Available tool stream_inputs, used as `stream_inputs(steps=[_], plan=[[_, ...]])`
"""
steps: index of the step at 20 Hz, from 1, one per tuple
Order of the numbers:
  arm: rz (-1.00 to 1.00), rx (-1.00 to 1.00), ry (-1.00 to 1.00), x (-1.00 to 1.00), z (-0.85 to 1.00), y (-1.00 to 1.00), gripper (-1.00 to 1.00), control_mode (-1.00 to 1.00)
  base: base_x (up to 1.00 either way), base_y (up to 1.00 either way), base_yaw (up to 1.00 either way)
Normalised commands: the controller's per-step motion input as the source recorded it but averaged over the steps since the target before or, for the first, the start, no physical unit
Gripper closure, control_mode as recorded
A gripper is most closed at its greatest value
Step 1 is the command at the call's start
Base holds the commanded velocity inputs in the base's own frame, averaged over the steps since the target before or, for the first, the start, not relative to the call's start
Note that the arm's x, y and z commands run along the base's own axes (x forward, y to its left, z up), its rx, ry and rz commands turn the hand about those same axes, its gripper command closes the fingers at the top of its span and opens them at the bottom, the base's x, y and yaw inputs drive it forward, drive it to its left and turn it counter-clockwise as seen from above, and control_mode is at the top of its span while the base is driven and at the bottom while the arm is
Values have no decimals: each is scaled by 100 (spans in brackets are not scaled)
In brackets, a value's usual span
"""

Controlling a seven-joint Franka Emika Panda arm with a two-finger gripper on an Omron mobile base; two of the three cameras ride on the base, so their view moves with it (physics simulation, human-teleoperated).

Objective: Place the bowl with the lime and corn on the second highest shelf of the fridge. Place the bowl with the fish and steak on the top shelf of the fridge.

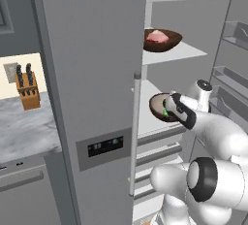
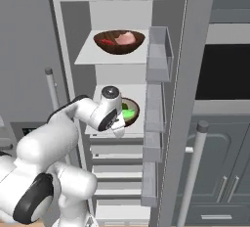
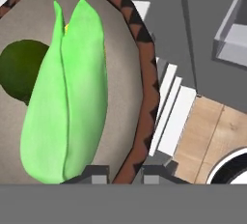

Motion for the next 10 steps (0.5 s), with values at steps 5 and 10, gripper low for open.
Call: stream_inputs(steps=[5,10], plan=[[0,0,0,40,-38,0,100,-100,0,0,0],[0,-2,0,58,-56,5,100,-100,0,0,0]])
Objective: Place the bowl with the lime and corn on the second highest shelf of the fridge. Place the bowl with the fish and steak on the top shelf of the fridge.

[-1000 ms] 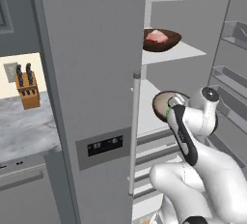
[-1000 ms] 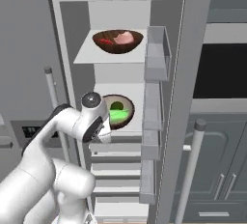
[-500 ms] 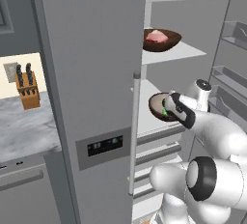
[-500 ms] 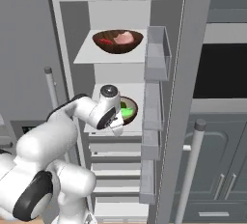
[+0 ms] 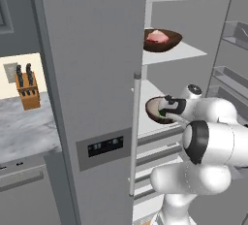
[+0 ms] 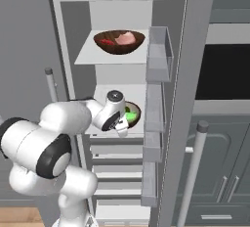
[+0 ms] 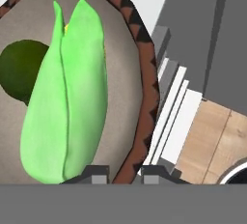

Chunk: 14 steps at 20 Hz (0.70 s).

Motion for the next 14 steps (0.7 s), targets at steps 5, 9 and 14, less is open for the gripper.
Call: stream_inputs(steps=[5,9,14], plan=[[0,0,0,87,-19,0,100,-100,0,0,0],[0,0,0,89,-13,0,100,-100,0,0,0],[0,-1,-1,55,-13,0,-100,-100,0,0,0]])
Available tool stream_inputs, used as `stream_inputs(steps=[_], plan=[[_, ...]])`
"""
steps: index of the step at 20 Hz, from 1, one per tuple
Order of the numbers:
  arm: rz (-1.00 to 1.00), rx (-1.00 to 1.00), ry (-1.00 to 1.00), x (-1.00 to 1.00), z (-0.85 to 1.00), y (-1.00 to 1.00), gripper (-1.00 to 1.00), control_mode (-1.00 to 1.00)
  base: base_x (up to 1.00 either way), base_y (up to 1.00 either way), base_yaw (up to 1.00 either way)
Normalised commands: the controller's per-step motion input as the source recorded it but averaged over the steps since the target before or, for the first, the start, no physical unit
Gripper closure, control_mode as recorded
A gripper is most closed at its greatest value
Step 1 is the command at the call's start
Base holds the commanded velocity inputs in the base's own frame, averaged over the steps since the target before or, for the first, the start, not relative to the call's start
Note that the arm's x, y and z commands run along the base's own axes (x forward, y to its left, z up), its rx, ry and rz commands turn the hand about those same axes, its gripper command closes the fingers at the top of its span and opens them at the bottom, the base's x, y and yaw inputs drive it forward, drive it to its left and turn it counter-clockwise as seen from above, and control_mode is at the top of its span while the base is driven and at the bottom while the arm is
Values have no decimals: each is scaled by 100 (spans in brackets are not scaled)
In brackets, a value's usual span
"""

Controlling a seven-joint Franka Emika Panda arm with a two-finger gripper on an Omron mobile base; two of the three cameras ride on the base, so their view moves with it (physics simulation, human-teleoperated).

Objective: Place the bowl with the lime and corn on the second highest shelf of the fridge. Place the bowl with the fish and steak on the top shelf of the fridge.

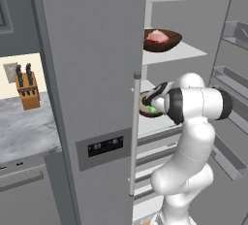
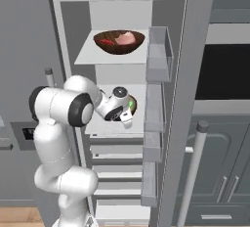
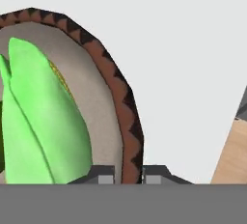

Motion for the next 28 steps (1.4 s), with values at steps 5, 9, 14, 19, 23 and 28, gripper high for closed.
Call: stream_inputs(steps=[5,9,14,19,23,28], plan=[[-6,0,-15,-60,31,0,-100,-100,0,0,0],[-2,0,-33,-100,98,0,-100,-100,0,0,0],[-3,0,-26,-100,100,1,-100,-100,0,0,0],[-6,0,-18,-100,100,0,-100,-100,0,0,0],[-3,-3,-16,-98,100,13,-100,-100,0,0,0],[-3,-6,-13,-92,100,26,-100,-100,0,0,0]])
